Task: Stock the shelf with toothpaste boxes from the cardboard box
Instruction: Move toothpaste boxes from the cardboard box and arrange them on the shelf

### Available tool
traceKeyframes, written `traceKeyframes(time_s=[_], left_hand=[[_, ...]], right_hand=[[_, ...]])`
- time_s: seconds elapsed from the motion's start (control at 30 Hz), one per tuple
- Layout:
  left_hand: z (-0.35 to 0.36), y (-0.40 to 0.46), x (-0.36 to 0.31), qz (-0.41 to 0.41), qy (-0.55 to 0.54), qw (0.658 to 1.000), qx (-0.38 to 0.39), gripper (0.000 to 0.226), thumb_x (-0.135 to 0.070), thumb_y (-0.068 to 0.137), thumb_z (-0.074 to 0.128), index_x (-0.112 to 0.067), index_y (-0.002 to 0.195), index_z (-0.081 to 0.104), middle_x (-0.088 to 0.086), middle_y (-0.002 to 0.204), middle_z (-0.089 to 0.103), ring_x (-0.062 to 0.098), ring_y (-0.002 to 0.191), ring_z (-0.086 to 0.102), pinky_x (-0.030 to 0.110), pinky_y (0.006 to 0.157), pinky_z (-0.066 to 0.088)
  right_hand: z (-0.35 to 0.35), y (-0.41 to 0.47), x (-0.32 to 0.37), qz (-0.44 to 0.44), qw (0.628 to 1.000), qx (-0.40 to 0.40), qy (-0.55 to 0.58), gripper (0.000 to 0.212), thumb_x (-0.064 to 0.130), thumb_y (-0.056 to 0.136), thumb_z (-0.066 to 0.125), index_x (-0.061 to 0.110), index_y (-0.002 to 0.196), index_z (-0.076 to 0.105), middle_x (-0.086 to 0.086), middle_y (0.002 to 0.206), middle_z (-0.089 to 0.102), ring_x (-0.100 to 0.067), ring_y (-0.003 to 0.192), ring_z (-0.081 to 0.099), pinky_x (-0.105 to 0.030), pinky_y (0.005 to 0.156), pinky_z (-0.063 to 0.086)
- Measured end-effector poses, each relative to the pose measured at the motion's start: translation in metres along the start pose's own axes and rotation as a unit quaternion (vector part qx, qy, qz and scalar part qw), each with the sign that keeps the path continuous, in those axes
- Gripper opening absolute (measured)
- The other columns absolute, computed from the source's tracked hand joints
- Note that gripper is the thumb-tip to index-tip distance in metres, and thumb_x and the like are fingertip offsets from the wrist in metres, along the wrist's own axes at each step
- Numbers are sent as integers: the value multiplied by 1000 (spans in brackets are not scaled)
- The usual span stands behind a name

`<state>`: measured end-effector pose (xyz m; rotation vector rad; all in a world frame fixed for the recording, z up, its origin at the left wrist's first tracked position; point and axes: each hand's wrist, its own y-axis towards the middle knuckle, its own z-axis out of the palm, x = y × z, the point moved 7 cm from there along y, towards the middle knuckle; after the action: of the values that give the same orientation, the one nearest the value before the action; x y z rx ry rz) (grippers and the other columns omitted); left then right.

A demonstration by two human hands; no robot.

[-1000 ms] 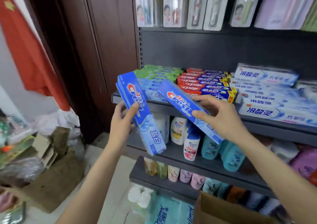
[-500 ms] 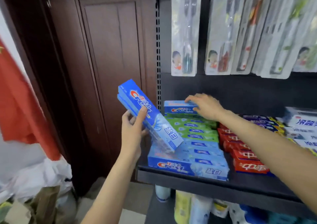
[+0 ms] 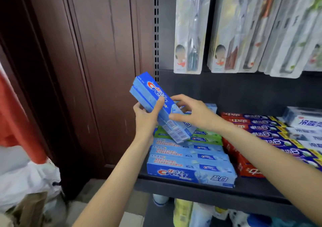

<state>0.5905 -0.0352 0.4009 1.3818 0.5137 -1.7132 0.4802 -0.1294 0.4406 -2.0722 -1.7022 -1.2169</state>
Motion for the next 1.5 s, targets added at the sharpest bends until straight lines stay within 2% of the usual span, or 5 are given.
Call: traceKeyframes(time_s=[0.4, 0.63, 1.1, 1.33, 1.5], left_hand=[[15, -8, 8, -3, 13, 991, 131, 53, -15, 79, 71, -23, 124, 43, 5, 114, 66, 20, 97, 68, 32, 73, 58], [-30, 7, 8, 8, -79, 995, 52, 38, -2, 89, 57, 0, 124, 45, 5, 100, 65, 17, 90, 65, 24, 68, 56], [-33, 33, 9, 5, -154, 987, 52, 29, -1, 89, 55, -8, 116, 47, 7, 103, 62, 19, 96, 63, 26, 70, 57], [12, 36, 12, -54, -200, 975, 82, 33, 8, 84, 52, -9, 112, 43, 9, 97, 59, 19, 81, 61, 36, 71, 56], [20, 42, 8, -11, -117, 990, 77, 33, -6, 87, 61, -11, 115, 45, 2, 93, 62, 9, 78, 64, 20, 61, 52]], right_hand=[[-19, -10, -18, 72, 990, -12, 118, 37, 19, 87, 65, 23, 121, 50, 5, 110, 65, -11, 94, 67, -28, 82, 55], [-57, -14, -47, 7, 941, -100, -324, 58, 22, 72, 78, 36, 122, 52, 7, 104, 51, -17, 98, 51, -39, 81, 45], [-46, 26, -112, 49, 901, -5, -431, 44, 17, 91, 55, 34, 131, 52, -2, 131, 48, -23, 118, 38, -37, 100, 36], [-24, 17, -47, 62, 995, 13, -80, 47, 45, 88, 57, 41, 132, 42, 5, 115, 59, -9, 103, 58, -25, 92, 43], [-33, 7, -46, 15, 986, -29, -161, 46, 31, 84, 69, 37, 124, 49, 15, 99, 65, -10, 93, 61, -33, 86, 49]])
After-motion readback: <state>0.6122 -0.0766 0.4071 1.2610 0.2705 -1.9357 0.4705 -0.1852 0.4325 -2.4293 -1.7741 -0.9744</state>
